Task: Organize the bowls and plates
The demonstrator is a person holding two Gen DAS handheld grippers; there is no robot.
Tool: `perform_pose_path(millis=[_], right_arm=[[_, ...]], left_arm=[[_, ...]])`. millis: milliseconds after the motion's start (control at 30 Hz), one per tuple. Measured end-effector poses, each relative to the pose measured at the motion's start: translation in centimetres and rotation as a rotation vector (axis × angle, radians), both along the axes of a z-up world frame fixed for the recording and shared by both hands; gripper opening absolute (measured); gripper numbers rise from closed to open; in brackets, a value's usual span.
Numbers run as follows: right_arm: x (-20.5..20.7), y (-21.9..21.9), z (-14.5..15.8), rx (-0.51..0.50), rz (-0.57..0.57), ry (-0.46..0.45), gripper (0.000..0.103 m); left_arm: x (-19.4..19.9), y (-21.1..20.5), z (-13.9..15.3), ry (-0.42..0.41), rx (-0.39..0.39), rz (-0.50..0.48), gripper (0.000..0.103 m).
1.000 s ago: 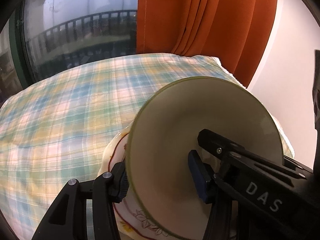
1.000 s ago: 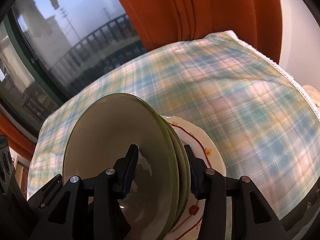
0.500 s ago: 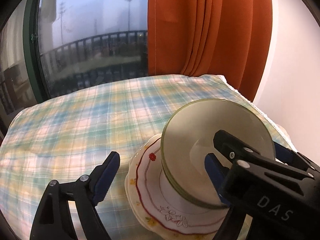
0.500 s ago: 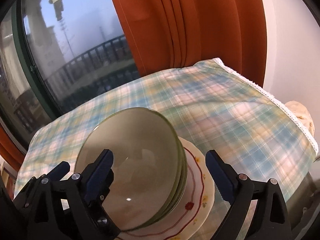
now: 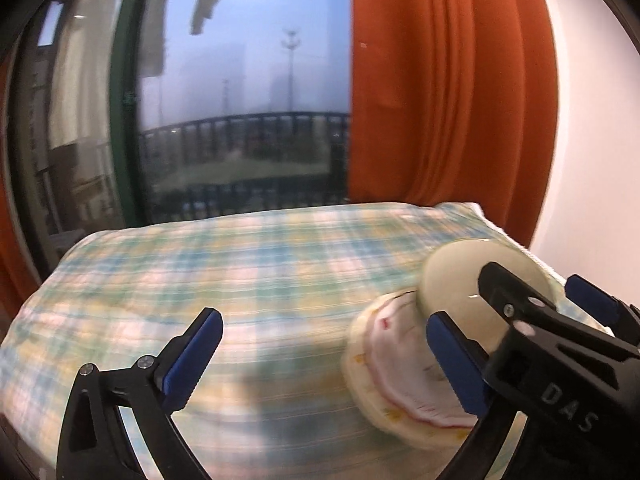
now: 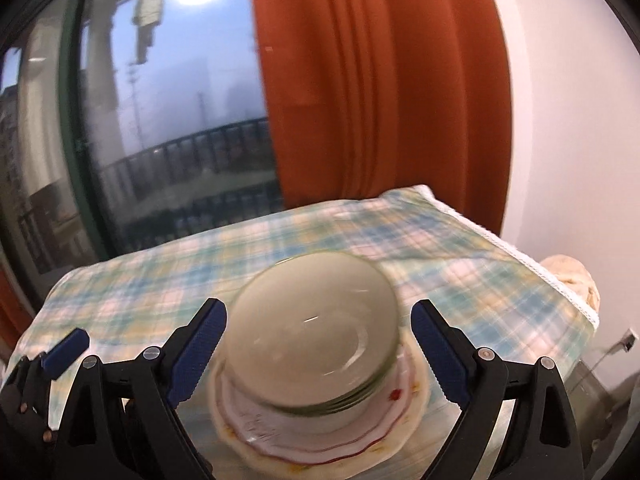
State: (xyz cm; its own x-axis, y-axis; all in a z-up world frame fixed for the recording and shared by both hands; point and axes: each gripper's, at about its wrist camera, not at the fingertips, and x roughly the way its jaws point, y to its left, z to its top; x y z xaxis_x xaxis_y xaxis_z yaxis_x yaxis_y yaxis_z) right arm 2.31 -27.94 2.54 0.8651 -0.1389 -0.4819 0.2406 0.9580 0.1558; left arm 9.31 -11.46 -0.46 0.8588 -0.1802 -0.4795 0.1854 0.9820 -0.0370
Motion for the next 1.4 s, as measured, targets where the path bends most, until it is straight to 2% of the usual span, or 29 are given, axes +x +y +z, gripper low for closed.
perform_pose_path(millis=[167,433,667,900,1200,1400], right_arm=[[-1.0,3.5,-0.5,-0.029,0.076,-0.021,0.095],[-1.7,8.3,-2.4,-0.025,0.158,-0.019,0.095],[-2.8,11.2,-3.9,-0.004,0.189,-0.028,0.096],[-3.7,12.0,-4.7,-0.017,0.179,-0.051,0.100],[-4.0,11.6,-4.6,-0.034,0.160,-0.062,0.100],[-4.0,11.4,-4.5,-0.046,0.167,-0.069,0.100]], left_arm=[[-0.7,3.8,-1.2,0.009,0.000,0.080,0.103],[-2.6,8.0,-3.0,-0.023,0.042,0.127,0.103],[-3.7,11.9,-4.4,-0.011,0.015,0.180,0.103],[-4.8,12.0,-4.9,-0.062,0.046,0.167,0.103],[-5.2,11.7,-4.8,-0.071,0.037,0.139,0.103],[-4.3,11.7,-5.0,-0.053,0.044,0.169,0.103]])
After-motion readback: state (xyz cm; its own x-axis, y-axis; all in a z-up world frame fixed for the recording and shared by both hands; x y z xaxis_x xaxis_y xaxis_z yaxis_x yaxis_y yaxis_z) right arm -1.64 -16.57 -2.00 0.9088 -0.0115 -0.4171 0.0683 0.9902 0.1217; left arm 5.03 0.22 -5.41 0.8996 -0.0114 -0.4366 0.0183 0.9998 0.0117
